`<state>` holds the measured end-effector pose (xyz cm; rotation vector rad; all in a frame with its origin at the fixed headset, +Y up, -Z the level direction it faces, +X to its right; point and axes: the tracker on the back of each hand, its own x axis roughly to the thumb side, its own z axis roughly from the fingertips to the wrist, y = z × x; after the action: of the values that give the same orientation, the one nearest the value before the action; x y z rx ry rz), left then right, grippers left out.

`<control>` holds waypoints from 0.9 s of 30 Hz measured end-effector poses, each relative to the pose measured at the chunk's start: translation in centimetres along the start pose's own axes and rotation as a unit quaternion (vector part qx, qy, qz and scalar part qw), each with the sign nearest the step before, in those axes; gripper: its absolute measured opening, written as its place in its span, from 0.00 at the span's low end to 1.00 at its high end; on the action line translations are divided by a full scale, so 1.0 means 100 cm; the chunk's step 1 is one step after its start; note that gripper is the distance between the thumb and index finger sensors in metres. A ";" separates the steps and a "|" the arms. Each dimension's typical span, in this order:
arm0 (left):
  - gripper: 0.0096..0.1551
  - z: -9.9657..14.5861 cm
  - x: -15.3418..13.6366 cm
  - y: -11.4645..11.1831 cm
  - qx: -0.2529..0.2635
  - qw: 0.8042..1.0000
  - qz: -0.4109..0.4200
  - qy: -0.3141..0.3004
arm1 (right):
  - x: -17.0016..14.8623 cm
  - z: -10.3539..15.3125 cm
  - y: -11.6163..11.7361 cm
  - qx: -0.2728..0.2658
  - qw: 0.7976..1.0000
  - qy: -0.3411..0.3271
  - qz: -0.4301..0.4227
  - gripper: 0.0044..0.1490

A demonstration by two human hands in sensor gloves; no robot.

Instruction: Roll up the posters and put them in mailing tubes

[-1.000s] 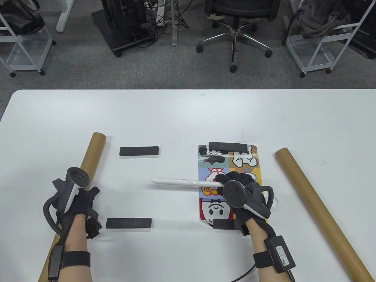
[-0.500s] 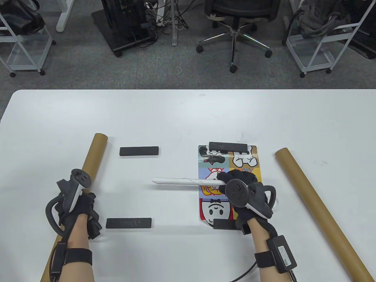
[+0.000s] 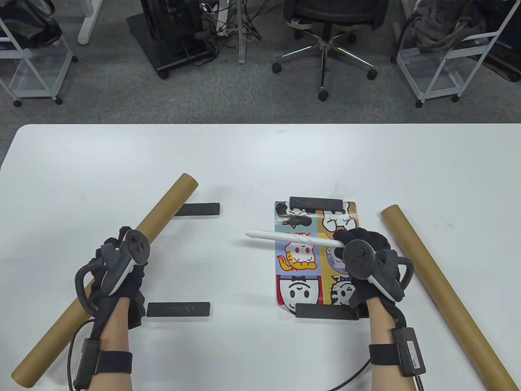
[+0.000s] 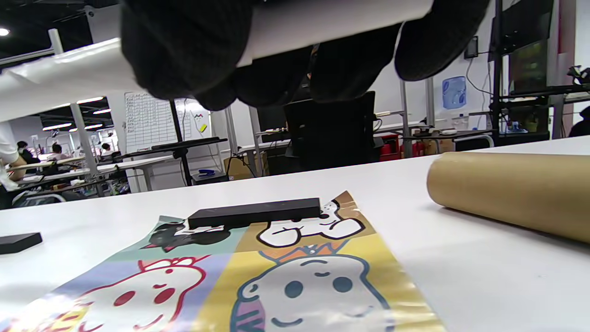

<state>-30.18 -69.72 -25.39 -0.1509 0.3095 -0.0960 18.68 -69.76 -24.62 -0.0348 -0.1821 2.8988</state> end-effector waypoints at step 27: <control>0.51 0.022 0.035 0.007 0.131 0.975 -0.064 -0.167 | -0.032 -0.004 0.006 -0.015 0.999 0.049 0.010 0.30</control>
<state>-26.13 -69.19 -24.48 0.0764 -0.0501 -0.2351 21.63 -71.08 -25.05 -0.1847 -0.2080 2.9063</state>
